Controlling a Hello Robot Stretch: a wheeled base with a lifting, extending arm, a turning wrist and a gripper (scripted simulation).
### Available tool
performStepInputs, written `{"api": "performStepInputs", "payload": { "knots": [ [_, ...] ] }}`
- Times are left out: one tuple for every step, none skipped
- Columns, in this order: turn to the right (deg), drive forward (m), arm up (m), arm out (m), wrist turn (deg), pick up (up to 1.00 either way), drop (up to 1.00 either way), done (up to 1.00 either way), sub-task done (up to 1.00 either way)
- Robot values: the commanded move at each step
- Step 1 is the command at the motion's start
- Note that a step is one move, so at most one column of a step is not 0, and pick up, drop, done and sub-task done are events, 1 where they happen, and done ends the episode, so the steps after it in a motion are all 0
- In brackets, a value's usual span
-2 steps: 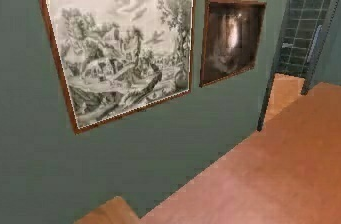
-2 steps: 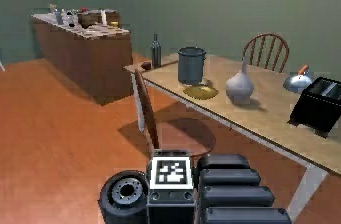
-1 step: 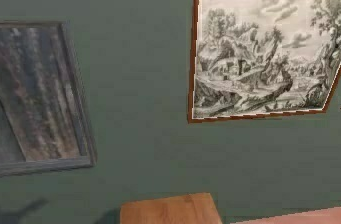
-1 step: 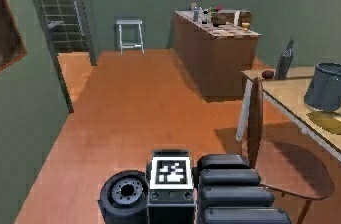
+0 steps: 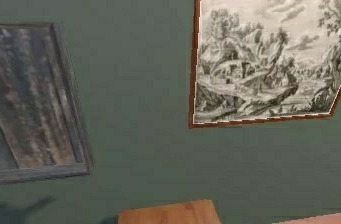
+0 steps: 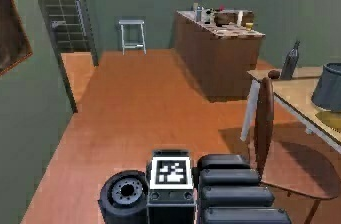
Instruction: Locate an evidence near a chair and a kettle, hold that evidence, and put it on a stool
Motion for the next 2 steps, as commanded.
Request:
{"api": "performStepInputs", "payload": {
  "knots": [
    [-45.0, 0.00, 0.00, 0.00, 0.0, 0.00, 0.00, 0.00, 0.00],
    [-42.0, 0.00, 0.00, 0.00, 0.0, 0.00, 0.00, 0.00, 0.00]
  ]
}}
